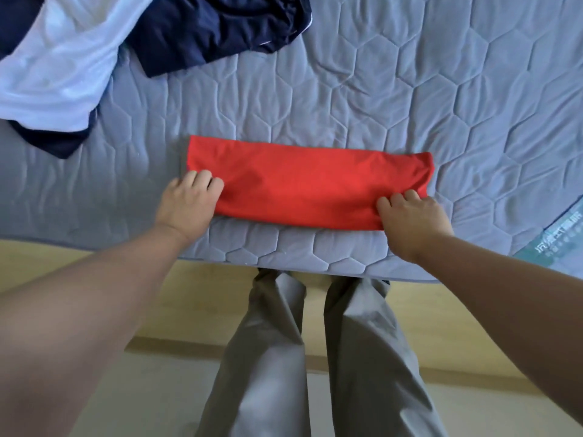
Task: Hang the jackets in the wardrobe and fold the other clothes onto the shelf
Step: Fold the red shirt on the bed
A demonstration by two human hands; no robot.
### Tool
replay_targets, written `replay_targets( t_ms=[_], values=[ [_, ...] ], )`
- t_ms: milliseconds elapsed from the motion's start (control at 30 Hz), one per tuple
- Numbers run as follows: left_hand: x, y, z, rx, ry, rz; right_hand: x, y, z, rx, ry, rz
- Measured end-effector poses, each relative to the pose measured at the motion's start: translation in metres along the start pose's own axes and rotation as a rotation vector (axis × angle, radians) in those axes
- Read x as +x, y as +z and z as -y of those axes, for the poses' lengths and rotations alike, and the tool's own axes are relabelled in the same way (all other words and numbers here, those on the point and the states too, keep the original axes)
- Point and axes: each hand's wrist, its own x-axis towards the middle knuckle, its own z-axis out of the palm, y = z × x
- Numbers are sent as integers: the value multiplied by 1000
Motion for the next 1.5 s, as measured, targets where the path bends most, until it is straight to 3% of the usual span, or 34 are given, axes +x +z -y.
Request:
replay_targets(
  t_ms=[100,167,267,367,400,467,533,600,867,1000,1067,1233,1400,1500],
  values=[
    [12,4,-14,-19,-42,172,12,7,5,57,33,80],
    [19,-6,-28,0,-109,206,14,-1,12,136,82,-16],
    [27,-27,-53,-106,-232,6,20,-15,30,279,125,-392],
    [35,-37,-79,-457,-118,-291,41,-32,60,416,197,-614],
    [39,-36,-89,-526,-102,-319,49,-35,71,471,212,-598],
    [44,-24,-109,-568,-145,-216,67,-29,90,575,238,-500],
    [50,1,-124,-524,-205,-64,83,-11,101,615,263,-411],
    [55,25,-132,-448,-218,-18,93,11,104,596,257,-397],
    [47,63,-79,-520,-297,-83,88,47,47,523,266,-445],
    [40,79,-36,-585,-565,-4,79,55,11,575,481,-429],
    [36,87,-19,-596,-615,32,75,64,-10,600,560,-376],
    [37,87,-17,-577,-767,-93,73,70,-18,528,532,-381],
    [47,77,-7,-934,-859,-60,73,41,-12,467,560,-510],
    [56,63,12,-891,-850,-16,83,14,-26,399,454,-439]
  ],
)
